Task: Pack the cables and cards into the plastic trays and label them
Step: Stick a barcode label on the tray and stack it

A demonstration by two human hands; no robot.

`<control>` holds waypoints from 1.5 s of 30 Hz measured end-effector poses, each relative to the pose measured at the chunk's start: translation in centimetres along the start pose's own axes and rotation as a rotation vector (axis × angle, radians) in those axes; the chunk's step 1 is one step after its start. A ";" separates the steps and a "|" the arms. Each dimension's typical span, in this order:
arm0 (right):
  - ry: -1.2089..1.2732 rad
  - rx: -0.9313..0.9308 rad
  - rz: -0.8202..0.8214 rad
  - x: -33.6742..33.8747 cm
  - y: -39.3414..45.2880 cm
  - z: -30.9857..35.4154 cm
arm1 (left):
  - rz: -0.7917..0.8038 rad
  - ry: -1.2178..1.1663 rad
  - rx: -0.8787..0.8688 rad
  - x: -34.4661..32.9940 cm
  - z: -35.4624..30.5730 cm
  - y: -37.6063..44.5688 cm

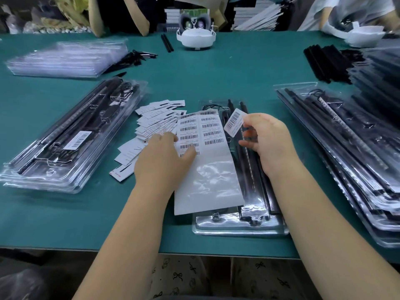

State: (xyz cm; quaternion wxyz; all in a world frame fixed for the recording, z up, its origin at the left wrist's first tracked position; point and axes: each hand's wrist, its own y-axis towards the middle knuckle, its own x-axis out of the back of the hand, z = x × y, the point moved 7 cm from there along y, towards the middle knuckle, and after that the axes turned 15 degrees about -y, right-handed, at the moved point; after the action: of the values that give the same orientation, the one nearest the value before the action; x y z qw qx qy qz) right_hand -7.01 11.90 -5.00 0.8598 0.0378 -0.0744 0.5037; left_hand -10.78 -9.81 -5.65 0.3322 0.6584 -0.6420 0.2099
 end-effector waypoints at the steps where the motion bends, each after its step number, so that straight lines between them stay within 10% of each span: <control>1: 0.022 -0.006 0.012 -0.1 0.0 0.0 | 0.025 -0.011 -0.026 -0.3 -0.3 -0.1; 11: 0.070 -0.008 0.026 -0.5 0.0 0.1 | 0.022 -0.536 -0.206 0.8 -1.8 0.0; 24: 0.011 -0.027 0.007 -0.2 0.4 -0.6 | -0.044 0.293 -0.259 4.7 -2.0 3.9; 35: -0.058 -0.023 0.006 -0.2 1.2 -0.2 | 0.325 0.257 -0.250 -7.3 -5.2 4.4; 45: -0.572 0.172 -0.010 -6.2 9.3 3.4 | 0.289 0.166 -0.257 -7.9 -4.2 4.6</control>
State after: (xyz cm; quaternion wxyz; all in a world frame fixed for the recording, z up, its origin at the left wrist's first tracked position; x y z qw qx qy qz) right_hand -18.41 10.65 -2.80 0.8000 0.2513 -0.2704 0.4730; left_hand -15.36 -1.01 -7.52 0.4315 0.4920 -0.7217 0.2256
